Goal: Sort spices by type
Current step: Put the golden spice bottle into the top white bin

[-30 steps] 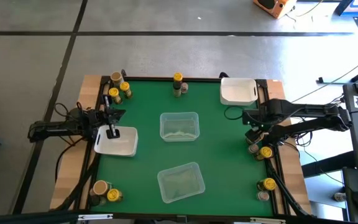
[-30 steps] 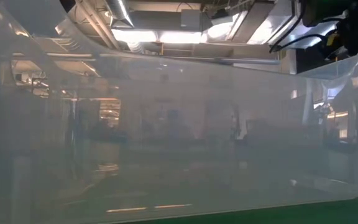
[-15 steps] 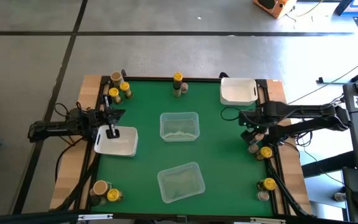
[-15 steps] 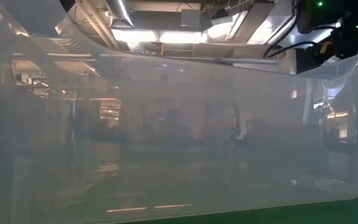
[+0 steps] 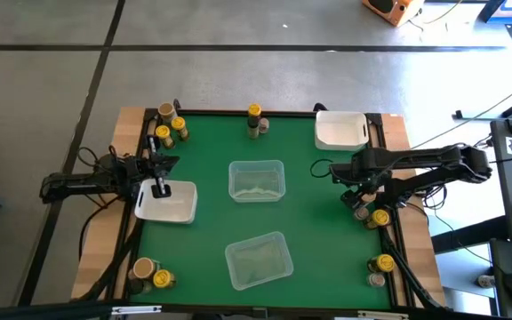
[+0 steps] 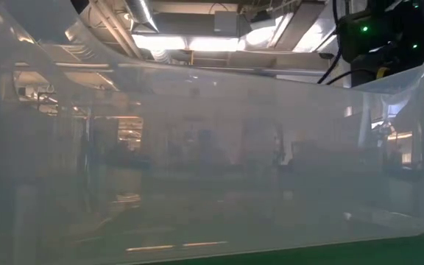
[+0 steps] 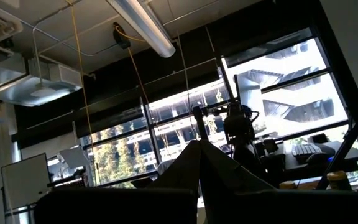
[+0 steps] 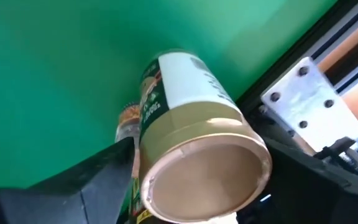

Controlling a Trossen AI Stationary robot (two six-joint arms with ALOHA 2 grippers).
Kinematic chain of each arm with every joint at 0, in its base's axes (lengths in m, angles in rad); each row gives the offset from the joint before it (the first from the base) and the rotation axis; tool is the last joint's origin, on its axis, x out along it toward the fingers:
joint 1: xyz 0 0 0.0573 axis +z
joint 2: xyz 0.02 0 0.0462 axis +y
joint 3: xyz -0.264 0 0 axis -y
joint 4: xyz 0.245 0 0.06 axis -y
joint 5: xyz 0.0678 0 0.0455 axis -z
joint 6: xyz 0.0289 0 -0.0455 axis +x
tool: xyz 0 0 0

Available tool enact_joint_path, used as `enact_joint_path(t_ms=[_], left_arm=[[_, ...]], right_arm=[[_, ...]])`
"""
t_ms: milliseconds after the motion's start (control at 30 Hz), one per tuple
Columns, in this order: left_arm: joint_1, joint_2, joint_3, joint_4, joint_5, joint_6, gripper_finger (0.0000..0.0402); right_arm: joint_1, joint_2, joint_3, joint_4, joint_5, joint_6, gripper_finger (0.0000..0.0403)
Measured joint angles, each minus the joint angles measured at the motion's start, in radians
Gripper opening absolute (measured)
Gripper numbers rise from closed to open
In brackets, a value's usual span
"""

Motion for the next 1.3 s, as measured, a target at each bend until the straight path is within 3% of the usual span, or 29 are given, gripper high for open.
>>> enact_joint_path(t_ms=[467,933,1300], left_arm=[[0.0,0.0,0.0,0.0,0.0,0.0,0.0004],[0.0,0.0,0.0,0.001,-0.001,0.0,0.0003],[0.0,0.0,0.0,0.005,-0.001,0.001,0.0003]], right_arm=[[0.0,0.045,0.014,-0.013,0.007,-0.081,0.0288],[-0.012,0.045,0.305,-0.136,0.269,-0.131,0.0292],[-0.215,0.044,0.53,-0.138,0.416,-0.262,0.0293]])
